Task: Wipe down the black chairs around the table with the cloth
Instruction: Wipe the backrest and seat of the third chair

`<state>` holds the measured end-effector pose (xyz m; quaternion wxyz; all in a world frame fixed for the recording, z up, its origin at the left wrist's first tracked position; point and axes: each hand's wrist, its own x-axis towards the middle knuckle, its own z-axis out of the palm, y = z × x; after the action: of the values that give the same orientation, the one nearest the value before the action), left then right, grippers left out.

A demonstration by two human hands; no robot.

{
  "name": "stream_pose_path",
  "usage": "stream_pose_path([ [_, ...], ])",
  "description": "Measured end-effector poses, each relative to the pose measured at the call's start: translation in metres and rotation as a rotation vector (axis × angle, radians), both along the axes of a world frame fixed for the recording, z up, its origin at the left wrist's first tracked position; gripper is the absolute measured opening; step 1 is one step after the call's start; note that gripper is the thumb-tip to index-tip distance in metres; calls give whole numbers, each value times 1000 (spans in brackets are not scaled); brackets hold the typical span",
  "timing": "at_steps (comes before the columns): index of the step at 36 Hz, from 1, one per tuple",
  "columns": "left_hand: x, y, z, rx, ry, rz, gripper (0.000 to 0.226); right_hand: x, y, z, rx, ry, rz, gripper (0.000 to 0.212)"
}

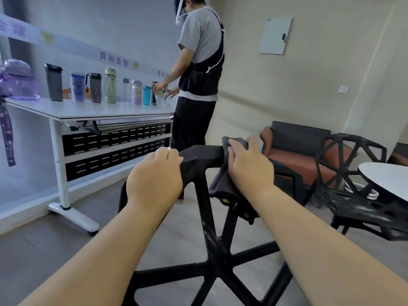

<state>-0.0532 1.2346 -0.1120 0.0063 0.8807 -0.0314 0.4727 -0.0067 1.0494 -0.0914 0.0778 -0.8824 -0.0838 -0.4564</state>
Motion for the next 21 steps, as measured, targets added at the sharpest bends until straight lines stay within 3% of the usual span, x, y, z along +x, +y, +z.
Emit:
stream_pose_path([
  [5, -2, -1, 0, 31, -47, 5, 25, 2, -59, 5, 162, 227, -237, 32],
  [10, 0, -3, -3, 42, -56, 43, 35, 3, -98, 2, 223, 330, -214, 32],
  [14, -1, -11, -1, 42, 45, 50, 24, 5, -94, 0, 197, 327, -217, 32],
  [17, -2, -27, 5, 76, 159, 113, 52, 4, -94, -5, 161, 314, -231, 29],
  [21, 3, -51, 5, 73, 206, 166, 66, 5, -101, -19, 132, 300, -221, 33],
])
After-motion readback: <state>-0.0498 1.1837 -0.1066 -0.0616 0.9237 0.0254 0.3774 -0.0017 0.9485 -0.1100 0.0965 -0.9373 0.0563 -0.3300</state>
